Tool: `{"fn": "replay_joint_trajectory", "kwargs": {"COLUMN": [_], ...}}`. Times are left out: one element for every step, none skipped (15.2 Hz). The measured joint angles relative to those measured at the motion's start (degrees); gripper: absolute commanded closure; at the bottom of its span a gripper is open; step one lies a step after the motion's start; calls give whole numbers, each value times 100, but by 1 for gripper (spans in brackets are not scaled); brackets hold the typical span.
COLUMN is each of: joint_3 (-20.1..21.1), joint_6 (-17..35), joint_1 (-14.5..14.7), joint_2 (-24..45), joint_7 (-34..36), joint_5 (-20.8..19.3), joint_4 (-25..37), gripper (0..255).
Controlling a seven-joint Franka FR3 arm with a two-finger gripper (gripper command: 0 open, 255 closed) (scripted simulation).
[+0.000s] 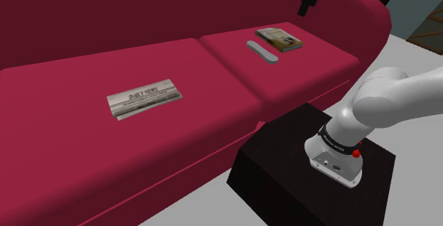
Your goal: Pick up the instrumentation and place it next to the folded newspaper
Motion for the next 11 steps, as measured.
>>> {"fn": "replay_joint_trajectory", "kwargs": {"joint_3": [0, -34, -88, -144, -216, -259, -337, -395, -468, -534, -582], "joint_6": [0, 90, 215, 349, 506, 675, 805, 979, 1146, 1294, 1443], "joint_1": [0, -18, -47, -80, -118, -145, -185, -217, -254, -288, -311], "joint_2": [0, 44, 133, 251, 385, 496, 596, 761, 875, 1003, 1184], "joint_7": [0, -6, -19, -28, -51, -36, -68, -69, -92, -110, -105], "joint_5": [0, -11, -28, -43, -66, -68, -88, -95, -111, -120, -114], "joint_4": [0, -50, -92, -112, -141, -208, -240, -257, -315, -340, -314], "gripper": [0, 0, 0, 0, 0, 0, 0, 0, 0, 0, 0]}}
